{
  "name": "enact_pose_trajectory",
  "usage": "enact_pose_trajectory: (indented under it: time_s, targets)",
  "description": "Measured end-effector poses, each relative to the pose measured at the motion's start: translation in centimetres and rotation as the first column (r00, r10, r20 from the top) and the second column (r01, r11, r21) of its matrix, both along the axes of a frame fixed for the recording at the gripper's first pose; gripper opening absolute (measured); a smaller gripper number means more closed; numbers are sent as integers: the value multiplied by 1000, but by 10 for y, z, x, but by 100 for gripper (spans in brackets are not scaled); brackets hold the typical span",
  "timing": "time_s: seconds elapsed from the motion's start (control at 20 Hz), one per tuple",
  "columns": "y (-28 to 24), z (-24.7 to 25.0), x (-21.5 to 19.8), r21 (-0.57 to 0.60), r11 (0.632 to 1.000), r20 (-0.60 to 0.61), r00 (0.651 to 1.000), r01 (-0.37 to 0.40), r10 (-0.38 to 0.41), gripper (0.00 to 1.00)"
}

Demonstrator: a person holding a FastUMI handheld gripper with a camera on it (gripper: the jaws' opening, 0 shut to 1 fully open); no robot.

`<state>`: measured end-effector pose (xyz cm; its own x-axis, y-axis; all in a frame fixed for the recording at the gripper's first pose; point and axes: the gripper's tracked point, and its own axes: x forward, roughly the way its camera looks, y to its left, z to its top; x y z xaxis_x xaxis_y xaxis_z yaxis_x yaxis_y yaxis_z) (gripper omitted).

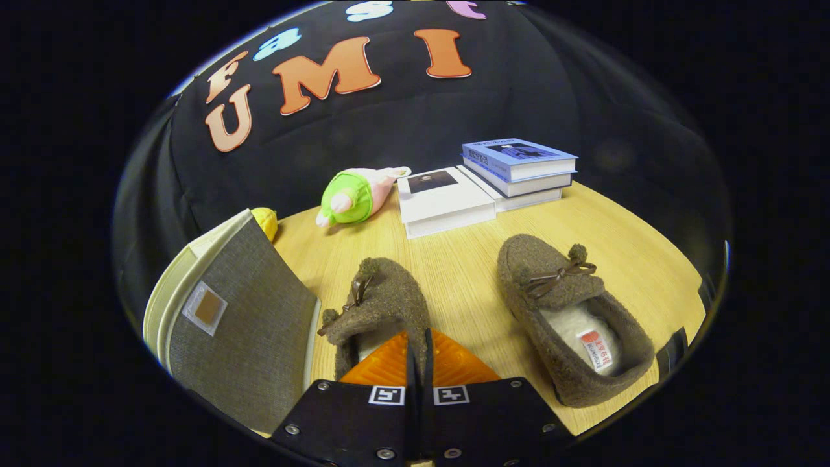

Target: Open the storage box then place both shoes into the box .Put the left shoe in first, then the right shoe, with the right side of both shoes facing outward in a uniform manner.

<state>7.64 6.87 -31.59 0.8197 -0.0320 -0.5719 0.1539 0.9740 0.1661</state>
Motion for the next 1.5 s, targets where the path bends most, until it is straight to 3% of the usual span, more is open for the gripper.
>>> enact_pose_trajectory:
  time_s: [0.55, 0.95, 1.3, 1.5]
  targets:
    - [20, 114, 20, 28, 1000, 158, 988, -2, -3, 1]
    - [86, 190, 19, 68, 994, 244, 967, -88, 69, 1]
    - [171, 190, 15, 149, 972, 233, 962, -182, 144, 1]
    - [206, 166, 11, 169, 969, 200, 969, -178, 143, 1]
